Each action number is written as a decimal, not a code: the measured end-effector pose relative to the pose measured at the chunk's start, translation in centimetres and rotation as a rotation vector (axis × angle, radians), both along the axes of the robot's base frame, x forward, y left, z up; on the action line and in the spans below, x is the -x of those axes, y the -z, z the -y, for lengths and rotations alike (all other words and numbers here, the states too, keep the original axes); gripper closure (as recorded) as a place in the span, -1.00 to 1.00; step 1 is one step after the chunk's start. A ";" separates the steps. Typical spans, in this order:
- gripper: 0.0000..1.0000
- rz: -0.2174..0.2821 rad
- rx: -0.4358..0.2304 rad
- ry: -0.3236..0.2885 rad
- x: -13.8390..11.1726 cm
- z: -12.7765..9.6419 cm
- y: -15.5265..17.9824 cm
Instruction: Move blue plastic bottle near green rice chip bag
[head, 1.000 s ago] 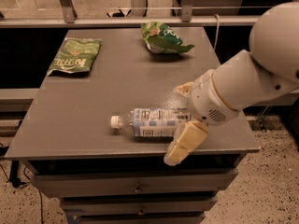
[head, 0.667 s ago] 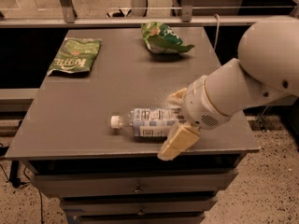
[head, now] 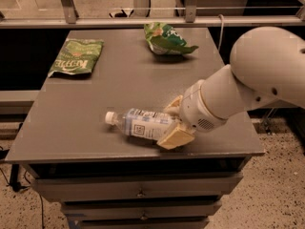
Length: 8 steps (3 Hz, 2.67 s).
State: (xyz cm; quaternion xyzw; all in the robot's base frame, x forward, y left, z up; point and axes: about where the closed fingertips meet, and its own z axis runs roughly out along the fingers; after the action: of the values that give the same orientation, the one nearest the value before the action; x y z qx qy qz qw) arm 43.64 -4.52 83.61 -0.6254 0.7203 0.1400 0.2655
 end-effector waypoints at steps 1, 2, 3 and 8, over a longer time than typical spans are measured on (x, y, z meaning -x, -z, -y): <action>0.76 0.027 0.027 0.001 -1.2 0.7 -0.6; 1.00 0.065 0.058 0.024 -3.2 2.9 -1.8; 1.00 0.140 0.082 0.105 -6.4 8.0 -5.2; 1.00 0.394 0.177 -0.033 -19.0 10.4 -6.1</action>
Offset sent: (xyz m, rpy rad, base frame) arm 0.0885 -0.0930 0.0595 -0.1103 -0.1789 -0.1129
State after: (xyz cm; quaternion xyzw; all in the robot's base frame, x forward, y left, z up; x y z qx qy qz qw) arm 62.66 -14.95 89.68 -0.6734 0.6534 -0.0443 0.3430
